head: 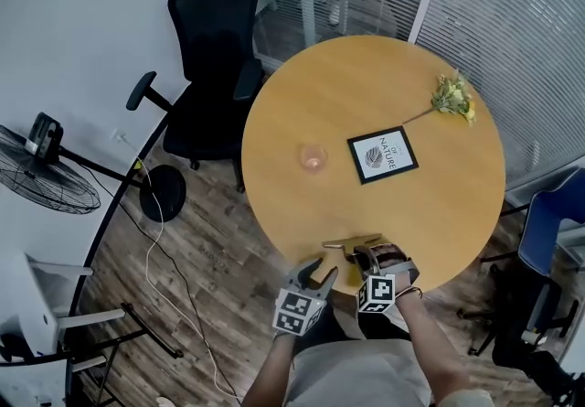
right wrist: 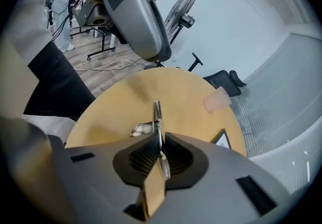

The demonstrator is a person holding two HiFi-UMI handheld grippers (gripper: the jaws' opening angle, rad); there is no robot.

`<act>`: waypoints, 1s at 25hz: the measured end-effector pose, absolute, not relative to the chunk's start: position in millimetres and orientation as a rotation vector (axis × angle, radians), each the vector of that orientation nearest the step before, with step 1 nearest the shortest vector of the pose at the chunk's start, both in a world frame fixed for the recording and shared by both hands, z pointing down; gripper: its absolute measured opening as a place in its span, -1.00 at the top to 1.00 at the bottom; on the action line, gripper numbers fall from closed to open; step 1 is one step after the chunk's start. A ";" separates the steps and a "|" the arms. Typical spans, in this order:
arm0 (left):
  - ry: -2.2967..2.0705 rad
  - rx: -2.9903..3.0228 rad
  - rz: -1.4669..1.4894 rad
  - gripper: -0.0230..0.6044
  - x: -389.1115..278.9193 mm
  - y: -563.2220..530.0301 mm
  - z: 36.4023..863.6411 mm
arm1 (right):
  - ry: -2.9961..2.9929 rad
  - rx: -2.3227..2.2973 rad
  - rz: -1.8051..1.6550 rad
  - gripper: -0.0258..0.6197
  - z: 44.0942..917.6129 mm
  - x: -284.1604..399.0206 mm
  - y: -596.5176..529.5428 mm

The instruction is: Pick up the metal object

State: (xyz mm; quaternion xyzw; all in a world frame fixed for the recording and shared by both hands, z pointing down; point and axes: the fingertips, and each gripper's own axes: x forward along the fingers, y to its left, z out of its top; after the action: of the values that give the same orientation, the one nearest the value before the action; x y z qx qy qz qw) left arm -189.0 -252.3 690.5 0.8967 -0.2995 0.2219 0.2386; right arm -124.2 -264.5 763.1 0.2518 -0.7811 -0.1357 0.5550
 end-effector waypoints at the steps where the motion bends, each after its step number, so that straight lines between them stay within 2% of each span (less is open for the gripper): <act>1: -0.824 2.454 0.606 0.42 -188.4 -251.7 690.3 | -1.841 0.601 -0.323 0.86 761.1 -122.9 -266.1; 25: -0.993 2.418 0.526 0.42 -169.9 -231.9 664.0 | -2.047 0.925 0.062 0.91 704.4 -96.8 -252.6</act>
State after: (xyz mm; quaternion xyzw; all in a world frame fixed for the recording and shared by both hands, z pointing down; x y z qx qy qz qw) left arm -169.9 -231.9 664.0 0.8813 -0.3621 0.1918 0.2354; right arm -96.8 -252.6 704.4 0.3712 -0.8214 0.0247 0.4323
